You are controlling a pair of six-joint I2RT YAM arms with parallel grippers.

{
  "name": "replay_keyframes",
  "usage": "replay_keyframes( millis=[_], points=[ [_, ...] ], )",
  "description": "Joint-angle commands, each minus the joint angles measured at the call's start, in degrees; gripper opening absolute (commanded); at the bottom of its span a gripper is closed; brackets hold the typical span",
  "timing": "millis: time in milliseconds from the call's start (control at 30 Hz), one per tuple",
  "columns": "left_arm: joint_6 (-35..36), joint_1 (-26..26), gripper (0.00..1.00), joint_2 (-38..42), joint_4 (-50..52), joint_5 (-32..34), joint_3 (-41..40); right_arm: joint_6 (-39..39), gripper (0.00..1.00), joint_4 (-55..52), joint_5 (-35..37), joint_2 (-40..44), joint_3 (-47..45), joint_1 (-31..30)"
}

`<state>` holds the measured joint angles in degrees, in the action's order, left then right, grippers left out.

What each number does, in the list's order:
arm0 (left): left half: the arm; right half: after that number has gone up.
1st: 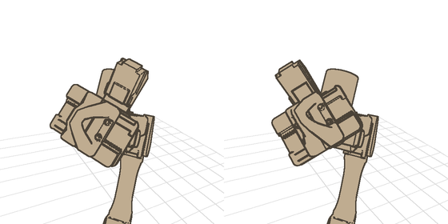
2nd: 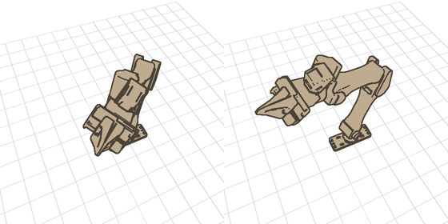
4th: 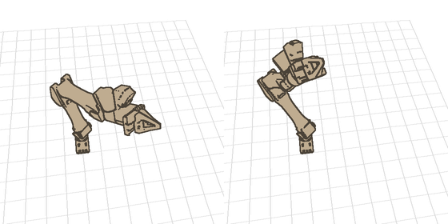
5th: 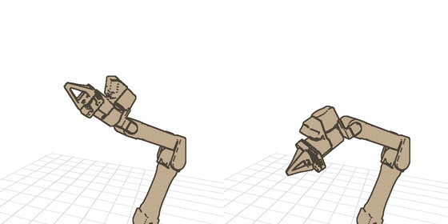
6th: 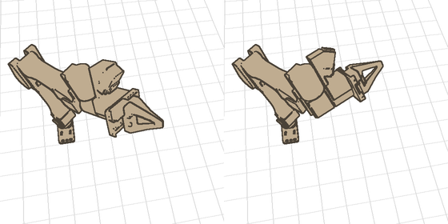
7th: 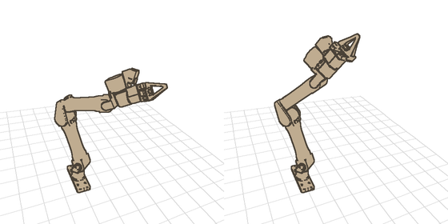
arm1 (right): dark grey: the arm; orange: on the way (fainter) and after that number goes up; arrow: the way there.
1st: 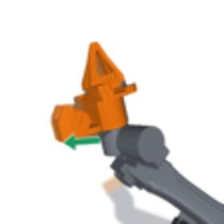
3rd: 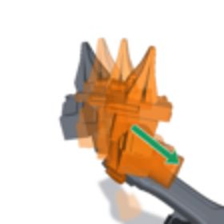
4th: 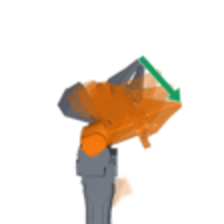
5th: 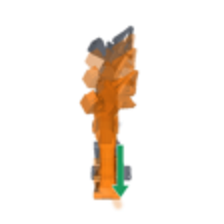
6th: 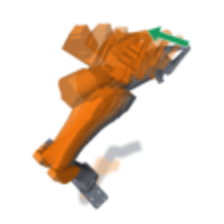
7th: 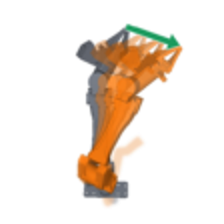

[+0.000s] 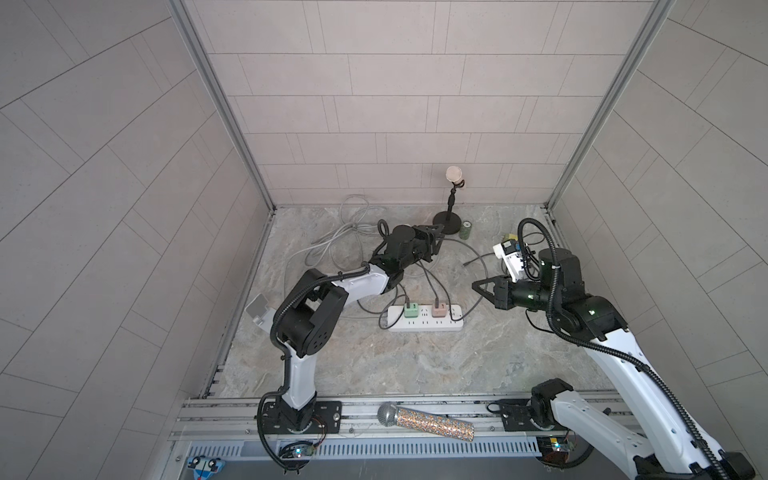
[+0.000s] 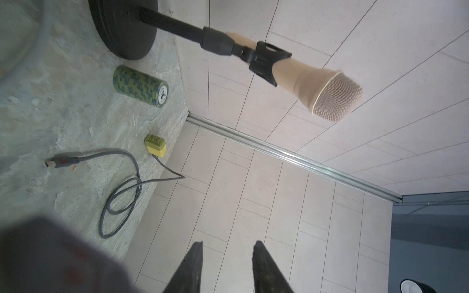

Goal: Charge mp3
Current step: Pick up the charging cable from the center of the board.

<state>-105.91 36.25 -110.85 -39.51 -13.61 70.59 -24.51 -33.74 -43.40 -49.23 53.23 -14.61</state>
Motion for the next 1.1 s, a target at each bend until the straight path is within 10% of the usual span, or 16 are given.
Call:
replay_keyframes(
  millis=[0,133,233,333,633,1067],
  points=[
    [1.6,-1.6,0.13,2.2,-0.5,0.4,-0.1,3.4,0.00,-1.7,0.3,1.4,-1.4,0.2],
    [7.8,-2.5,0.00,4.4,2.6,0.5,0.1,5.7,0.07,-2.5,2.8,0.6,-2.6,1.1],
    [15.9,-2.4,0.00,5.5,2.3,0.8,1.0,3.3,0.61,0.0,3.4,-3.6,1.4,2.1],
    [20.9,-2.3,0.00,5.3,0.7,-0.9,0.9,2.3,0.74,1.1,5.1,-8.8,9.3,2.0],
    [29.7,0.4,0.00,7.9,5.6,-2.1,1.0,12.6,0.71,-10.6,0.4,-26.7,28.8,0.4],
    [30.0,1.7,0.00,9.6,3.4,-2.1,0.6,9.7,0.62,-6.8,1.7,-31.3,27.1,-3.2]
  ],
)
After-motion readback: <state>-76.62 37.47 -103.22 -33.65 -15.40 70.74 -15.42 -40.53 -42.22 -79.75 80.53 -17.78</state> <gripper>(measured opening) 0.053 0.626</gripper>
